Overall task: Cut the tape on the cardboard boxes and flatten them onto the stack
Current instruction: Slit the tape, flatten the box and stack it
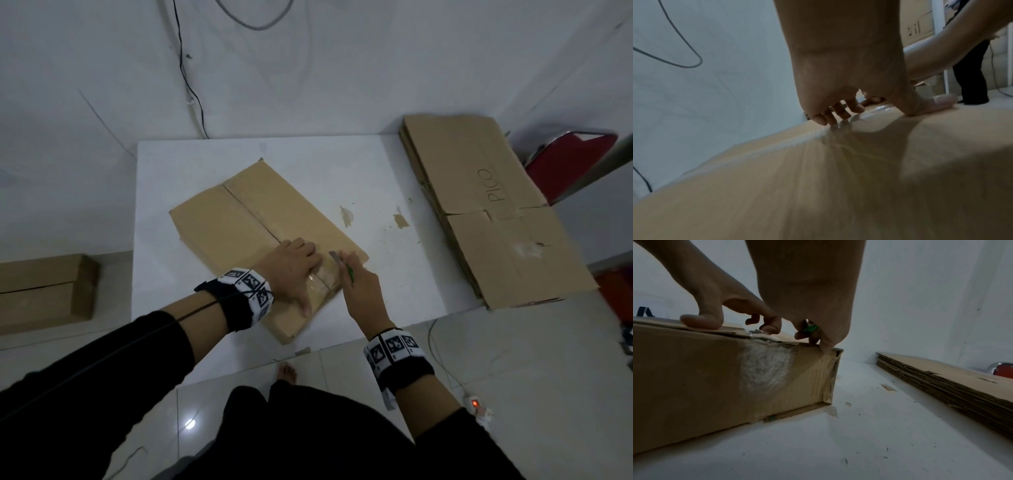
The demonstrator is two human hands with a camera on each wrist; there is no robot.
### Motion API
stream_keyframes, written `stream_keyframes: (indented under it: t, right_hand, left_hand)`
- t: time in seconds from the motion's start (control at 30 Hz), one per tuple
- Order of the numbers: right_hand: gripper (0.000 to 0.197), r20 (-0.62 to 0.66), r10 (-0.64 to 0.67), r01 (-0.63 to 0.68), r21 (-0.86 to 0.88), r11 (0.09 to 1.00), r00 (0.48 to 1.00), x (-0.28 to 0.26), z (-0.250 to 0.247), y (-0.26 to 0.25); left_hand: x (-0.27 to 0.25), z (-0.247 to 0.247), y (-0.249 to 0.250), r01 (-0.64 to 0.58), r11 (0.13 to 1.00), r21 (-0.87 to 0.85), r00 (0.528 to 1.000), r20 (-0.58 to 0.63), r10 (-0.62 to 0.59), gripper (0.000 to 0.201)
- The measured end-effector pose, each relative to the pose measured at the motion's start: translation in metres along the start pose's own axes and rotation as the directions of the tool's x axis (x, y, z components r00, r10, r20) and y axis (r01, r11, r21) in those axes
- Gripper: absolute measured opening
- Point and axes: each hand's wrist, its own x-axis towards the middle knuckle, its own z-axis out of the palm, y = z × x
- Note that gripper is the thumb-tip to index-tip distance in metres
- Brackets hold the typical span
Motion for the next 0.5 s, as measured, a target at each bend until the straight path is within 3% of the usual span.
stream_keyframes:
  t: [0.17,0.23,0.3,0.4,0.5]
  right_hand:
    - [0.024,0.03,0.012,-0.012,-0.012,1.0,0.999,-0.002,-0.009,-0.003]
    - [0.028,0.05,0.061,-0.066,0.101,0.993,0.997,-0.003,-0.014,-0.005]
    - [0.028,0.03,0.138,-0.141,0.241,0.96,0.99,-0.007,-0.017,-0.002]
    - [0.015,-0.141,0.152,-0.124,0.189,0.974,0.978,-0.025,-0.019,0.006]
    - [0.013,-0.064,0.187,-0.157,0.323,0.933,0.98,-0.051,-0.016,-0.001]
  left_hand:
    - [0.002,-0.006,0.011,0.097,0.989,-0.111,0.994,0.068,-0.09,0.074]
    - [-0.003,-0.004,0.014,0.107,0.99,-0.088,0.992,0.074,-0.101,0.073]
    - [-0.009,0.002,0.016,0.131,0.987,-0.09,0.991,0.049,-0.127,0.073]
    - [-0.017,0.01,0.017,0.156,0.976,-0.149,0.987,-0.022,-0.161,0.068]
    - [-0.022,0.013,0.018,0.157,0.972,-0.172,0.983,-0.065,-0.17,0.065]
